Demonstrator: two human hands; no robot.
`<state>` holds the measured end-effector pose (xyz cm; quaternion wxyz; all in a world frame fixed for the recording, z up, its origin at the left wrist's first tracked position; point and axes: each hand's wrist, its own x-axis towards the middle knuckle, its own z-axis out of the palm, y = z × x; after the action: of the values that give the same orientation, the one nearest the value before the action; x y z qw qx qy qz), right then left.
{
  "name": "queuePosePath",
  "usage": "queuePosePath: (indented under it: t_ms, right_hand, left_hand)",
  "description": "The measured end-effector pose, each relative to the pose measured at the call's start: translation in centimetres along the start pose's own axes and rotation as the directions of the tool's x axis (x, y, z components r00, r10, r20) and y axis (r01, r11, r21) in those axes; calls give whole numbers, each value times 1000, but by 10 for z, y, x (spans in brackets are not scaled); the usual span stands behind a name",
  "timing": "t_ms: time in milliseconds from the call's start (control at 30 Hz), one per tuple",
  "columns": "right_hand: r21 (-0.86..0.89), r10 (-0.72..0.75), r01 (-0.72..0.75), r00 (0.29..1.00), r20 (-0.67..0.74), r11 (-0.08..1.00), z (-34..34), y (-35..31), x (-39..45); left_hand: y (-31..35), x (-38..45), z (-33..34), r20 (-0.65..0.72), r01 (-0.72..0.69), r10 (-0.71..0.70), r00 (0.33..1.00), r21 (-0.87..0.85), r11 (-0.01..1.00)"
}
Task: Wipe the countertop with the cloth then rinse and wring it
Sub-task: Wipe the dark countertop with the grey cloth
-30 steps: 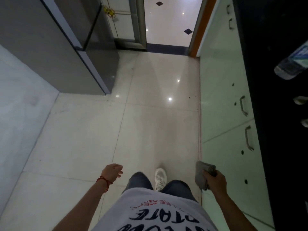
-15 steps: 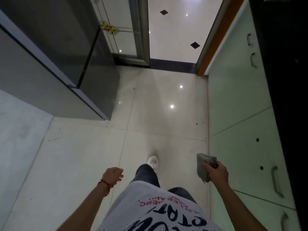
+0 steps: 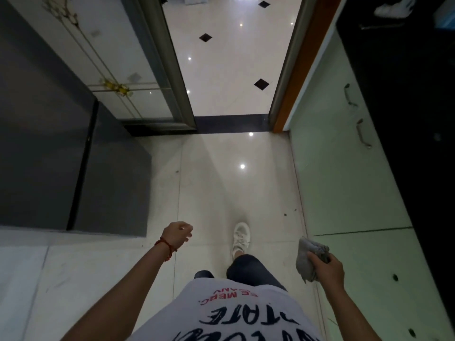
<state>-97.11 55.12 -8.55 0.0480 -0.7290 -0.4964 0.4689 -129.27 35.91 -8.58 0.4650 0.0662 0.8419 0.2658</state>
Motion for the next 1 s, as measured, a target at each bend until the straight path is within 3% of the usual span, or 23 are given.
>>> queuePosePath:
  t_ms: [300, 567, 800, 1000]
  right_hand:
    - [14, -41, 41, 999, 1, 999, 18, -151, 82]
    - [157, -20, 40, 992, -124, 987, 33, -245, 135]
    - [392, 271, -152, 925, -266, 907, 47, -277, 143]
    - [568, 517, -283, 800, -305, 773, 58, -270, 125]
  left_hand:
    - [122, 90, -36, 26, 13, -15, 1000, 43, 999]
    - [248, 187, -52, 120, -80, 58, 991, 191, 978]
    - [397, 265, -44, 362, -346, 184, 914, 457, 819]
    - [498, 294, 7, 559, -557, 219, 800, 553, 620]
